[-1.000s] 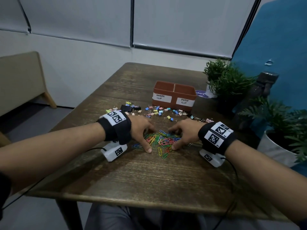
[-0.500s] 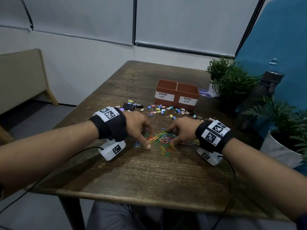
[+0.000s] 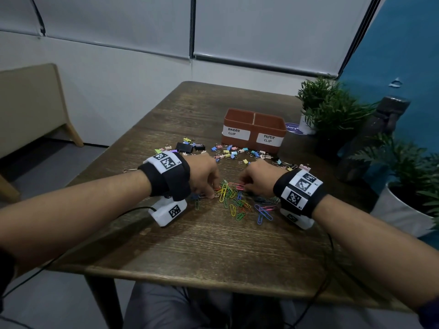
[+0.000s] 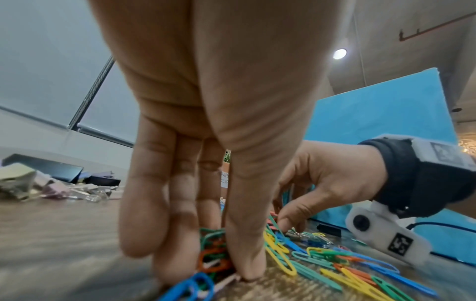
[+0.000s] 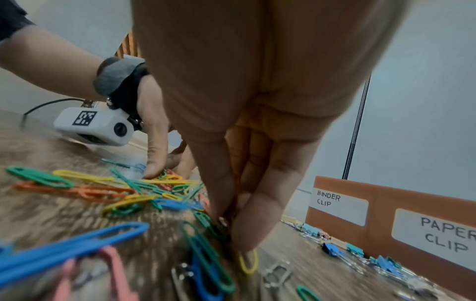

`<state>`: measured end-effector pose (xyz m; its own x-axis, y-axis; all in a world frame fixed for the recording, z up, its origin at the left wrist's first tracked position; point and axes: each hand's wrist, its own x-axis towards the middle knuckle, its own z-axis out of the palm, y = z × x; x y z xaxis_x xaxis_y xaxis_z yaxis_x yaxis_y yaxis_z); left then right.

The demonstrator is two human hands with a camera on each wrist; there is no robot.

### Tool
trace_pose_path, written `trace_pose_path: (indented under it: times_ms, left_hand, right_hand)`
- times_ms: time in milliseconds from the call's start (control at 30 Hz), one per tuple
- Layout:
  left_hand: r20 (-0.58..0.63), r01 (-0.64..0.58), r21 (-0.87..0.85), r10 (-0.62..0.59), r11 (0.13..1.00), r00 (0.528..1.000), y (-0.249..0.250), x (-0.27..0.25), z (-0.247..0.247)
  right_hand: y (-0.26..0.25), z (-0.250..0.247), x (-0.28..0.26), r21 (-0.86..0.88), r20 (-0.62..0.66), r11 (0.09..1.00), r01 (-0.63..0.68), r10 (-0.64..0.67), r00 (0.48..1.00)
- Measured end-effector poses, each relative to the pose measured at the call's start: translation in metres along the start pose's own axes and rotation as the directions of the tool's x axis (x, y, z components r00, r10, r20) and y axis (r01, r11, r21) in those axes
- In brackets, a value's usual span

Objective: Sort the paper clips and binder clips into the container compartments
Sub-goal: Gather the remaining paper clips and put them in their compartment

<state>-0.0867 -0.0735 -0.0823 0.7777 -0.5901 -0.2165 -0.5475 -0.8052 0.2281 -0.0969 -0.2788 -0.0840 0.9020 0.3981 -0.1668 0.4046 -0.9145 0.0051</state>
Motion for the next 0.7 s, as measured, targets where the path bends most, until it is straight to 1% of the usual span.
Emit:
trace_pose_path:
  times_ms: [100, 233, 333, 400, 500, 600, 667, 700]
  left_hand:
    - [-0.027, -0.036, 0.032, 0.037, 0.999, 0.999, 0.004, 0.002, 0.0]
    - [-0.05, -0.049, 0.022, 0.05, 0.999, 0.997, 0.005, 0.005, 0.002]
    - [-0.034, -0.056, -0.026, 0.055, 0.998, 0.998, 0.003, 0.007, 0.001]
    - [-0.046, -0.063, -0.065, 0.06, 0.996, 0.997, 0.002, 0.008, -0.005]
    - [-0.078, -0.069, -0.16, 0.057, 0.985, 0.995, 0.0, 0.007, -0.022]
    - [-0.109, -0.08, -0.286, 0.05, 0.955, 0.993, -0.001, 0.012, -0.046]
    - [-0.151, -0.093, -0.331, 0.044, 0.939, 0.988, 0.0, 0.022, -0.062]
    - [-0.18, -0.1, -0.35, 0.038, 0.931, 0.983, 0.0, 0.027, -0.069]
  right_hand:
    - [0.003, -0.002, -0.001, 0.008, 0.004, 1.0, 0.014, -0.014, 1.0]
    - [0.013, -0.011, -0.003, 0.064, -0.056, 0.998, -0.002, 0.006, 0.998]
    - [0.03, -0.028, -0.003, 0.209, -0.085, 0.976, -0.06, 0.08, 0.993]
    - [0.044, -0.044, -0.002, 0.312, -0.137, 0.945, -0.097, 0.145, 0.98]
    - [0.069, -0.067, 0.008, 0.469, -0.232, 0.873, -0.134, 0.268, 0.935]
    - [0.097, -0.086, 0.03, 0.626, -0.289, 0.771, -0.118, 0.37, 0.883]
    - [0.117, -0.092, 0.048, 0.674, -0.325, 0.728, -0.127, 0.446, 0.834]
    - [0.126, -0.093, 0.058, 0.695, -0.336, 0.704, -0.143, 0.495, 0.802]
